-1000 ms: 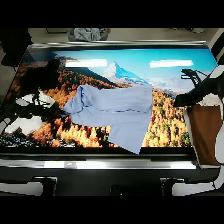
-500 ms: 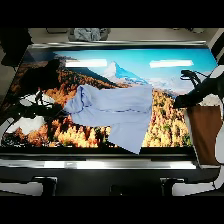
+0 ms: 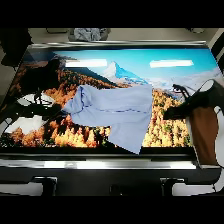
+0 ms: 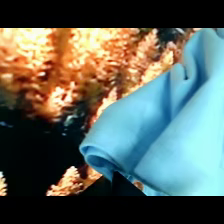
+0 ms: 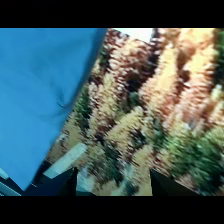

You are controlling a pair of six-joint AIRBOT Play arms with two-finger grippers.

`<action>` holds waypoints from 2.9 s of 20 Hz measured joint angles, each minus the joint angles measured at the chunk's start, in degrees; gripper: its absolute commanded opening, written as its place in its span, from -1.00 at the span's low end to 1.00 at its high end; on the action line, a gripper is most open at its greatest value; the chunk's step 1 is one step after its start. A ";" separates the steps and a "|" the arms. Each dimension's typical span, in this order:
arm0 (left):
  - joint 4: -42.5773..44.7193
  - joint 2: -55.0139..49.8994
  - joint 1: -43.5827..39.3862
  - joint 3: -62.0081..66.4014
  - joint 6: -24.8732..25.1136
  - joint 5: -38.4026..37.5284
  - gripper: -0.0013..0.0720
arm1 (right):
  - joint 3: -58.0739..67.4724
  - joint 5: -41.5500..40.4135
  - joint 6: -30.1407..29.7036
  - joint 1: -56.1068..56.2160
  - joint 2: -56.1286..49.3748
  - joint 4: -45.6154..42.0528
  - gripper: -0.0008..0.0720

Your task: Fold the shirts.

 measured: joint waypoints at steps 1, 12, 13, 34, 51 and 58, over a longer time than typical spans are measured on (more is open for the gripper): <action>0.00 0.26 0.00 0.00 0.59 -0.52 -0.88 | -3.32 -2.73 -0.22 0.04 0.09 3.21 0.57; -0.11 5.88 0.81 1.79 3.37 -4.81 -0.88 | -15.08 -23.15 1.49 9.03 0.68 17.05 -0.88; -0.09 6.95 1.14 3.19 3.65 -5.97 -0.89 | -13.62 -21.88 0.02 9.44 1.20 17.11 -0.88; 10.95 49.96 6.75 53.02 -9.09 1.31 -0.88 | 40.63 -23.26 8.90 10.29 48.89 -21.73 -0.88; 12.52 6.80 3.96 19.43 -1.53 -5.35 -0.88 | 37.48 -5.92 8.00 10.38 -11.37 -9.40 -0.88; 3.10 -12.81 3.30 30.88 1.11 -0.92 -0.88 | 37.38 -23.85 7.89 9.97 -19.28 -3.45 -0.88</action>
